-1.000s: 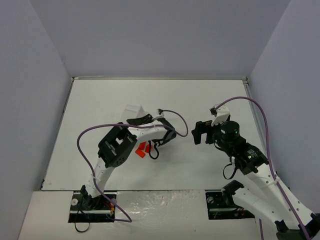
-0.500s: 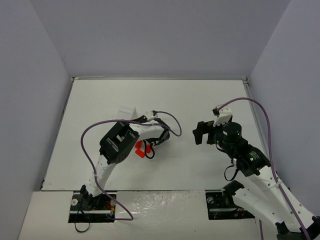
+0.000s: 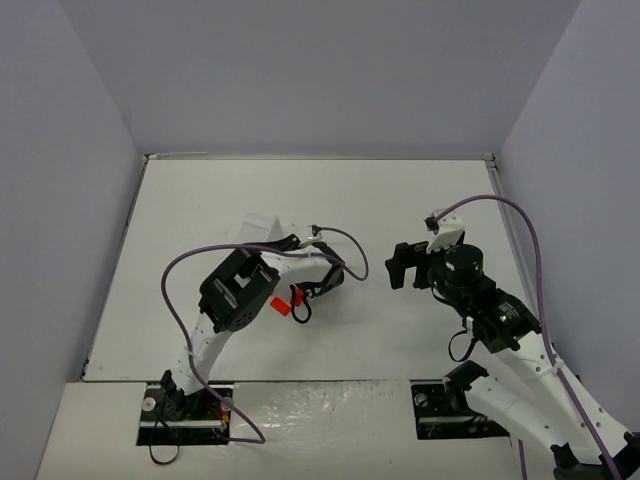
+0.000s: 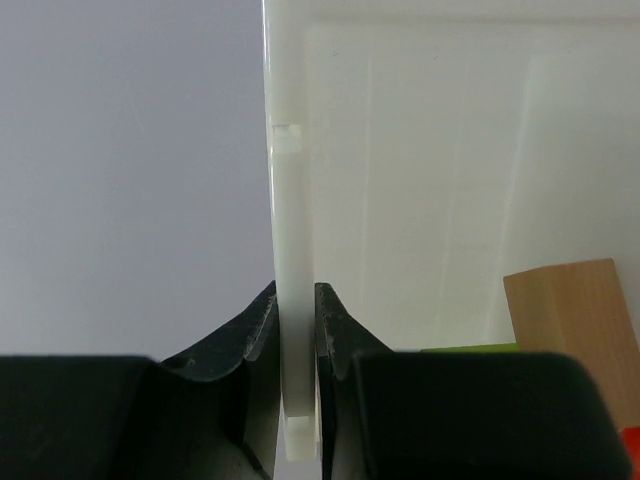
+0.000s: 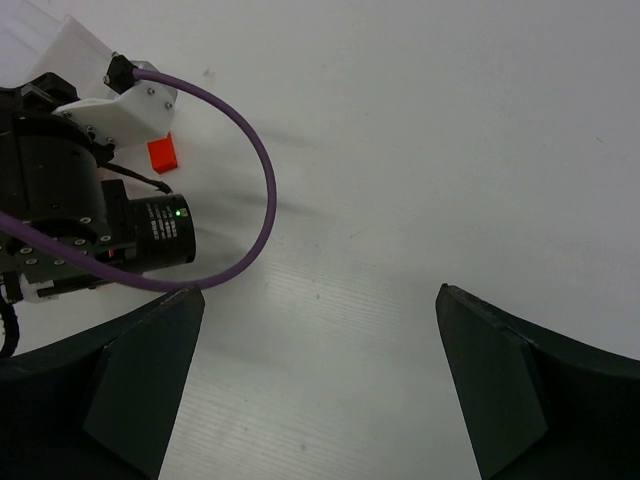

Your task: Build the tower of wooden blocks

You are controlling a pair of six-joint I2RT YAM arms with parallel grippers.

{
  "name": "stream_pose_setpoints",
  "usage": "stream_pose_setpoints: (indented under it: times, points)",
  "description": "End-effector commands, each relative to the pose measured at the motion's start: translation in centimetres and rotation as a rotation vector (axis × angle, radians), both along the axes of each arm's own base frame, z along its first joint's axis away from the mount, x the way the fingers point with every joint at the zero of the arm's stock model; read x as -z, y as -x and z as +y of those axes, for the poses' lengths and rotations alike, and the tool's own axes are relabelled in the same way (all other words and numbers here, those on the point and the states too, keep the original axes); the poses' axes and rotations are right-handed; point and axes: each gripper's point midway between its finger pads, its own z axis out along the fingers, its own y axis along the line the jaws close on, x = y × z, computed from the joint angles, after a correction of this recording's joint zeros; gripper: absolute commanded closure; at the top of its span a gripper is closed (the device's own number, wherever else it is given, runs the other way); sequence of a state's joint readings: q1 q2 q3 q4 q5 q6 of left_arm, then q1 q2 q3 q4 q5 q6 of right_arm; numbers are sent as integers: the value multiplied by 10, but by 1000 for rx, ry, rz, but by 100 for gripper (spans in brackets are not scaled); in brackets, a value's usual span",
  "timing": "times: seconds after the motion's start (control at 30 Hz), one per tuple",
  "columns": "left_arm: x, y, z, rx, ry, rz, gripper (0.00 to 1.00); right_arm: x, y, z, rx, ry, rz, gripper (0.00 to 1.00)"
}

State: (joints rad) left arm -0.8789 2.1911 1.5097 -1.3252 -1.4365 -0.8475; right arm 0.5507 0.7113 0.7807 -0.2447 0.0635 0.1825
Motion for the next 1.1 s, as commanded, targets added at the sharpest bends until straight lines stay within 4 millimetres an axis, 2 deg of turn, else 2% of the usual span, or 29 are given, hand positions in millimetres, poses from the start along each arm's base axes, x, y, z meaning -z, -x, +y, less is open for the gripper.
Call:
stream_pose_setpoints:
  times: [0.0, 0.07, 0.23, 0.4, 0.7, 0.8, 0.9, 1.03, 1.07]
  points:
    - [-37, 10, 25, -5, -240, 173, 100, -15, -5, 6, -8, -34, -46, 0]
    - [-29, 8, 32, -23, -270, 200, 100, -16, -4, 7, -16, -38, -45, 0]
    - [-38, 9, 30, -22, -241, 181, 100, -20, -3, 5, -8, -45, -61, 0]
    - [-39, 4, 24, -10, -265, 187, 100, -19, -2, 6, -15, -46, -58, 0]
    - [-41, 2, 35, -35, -258, 181, 100, -22, -1, 3, -8, -49, -68, 0]
    - [-50, -2, 35, -45, -231, 157, 100, -21, -1, 4, -12, -44, -66, 0]
    - [-71, -7, 40, -76, -148, 96, 100, -25, -3, 5, -15, -42, -70, 0]
    - [-103, -14, 56, -134, -42, 5, 100, -31, -3, 5, -16, -48, -82, 0]
    - [-112, -17, 67, -165, -22, -20, 100, -32, -4, 6, -18, -49, -82, 0]
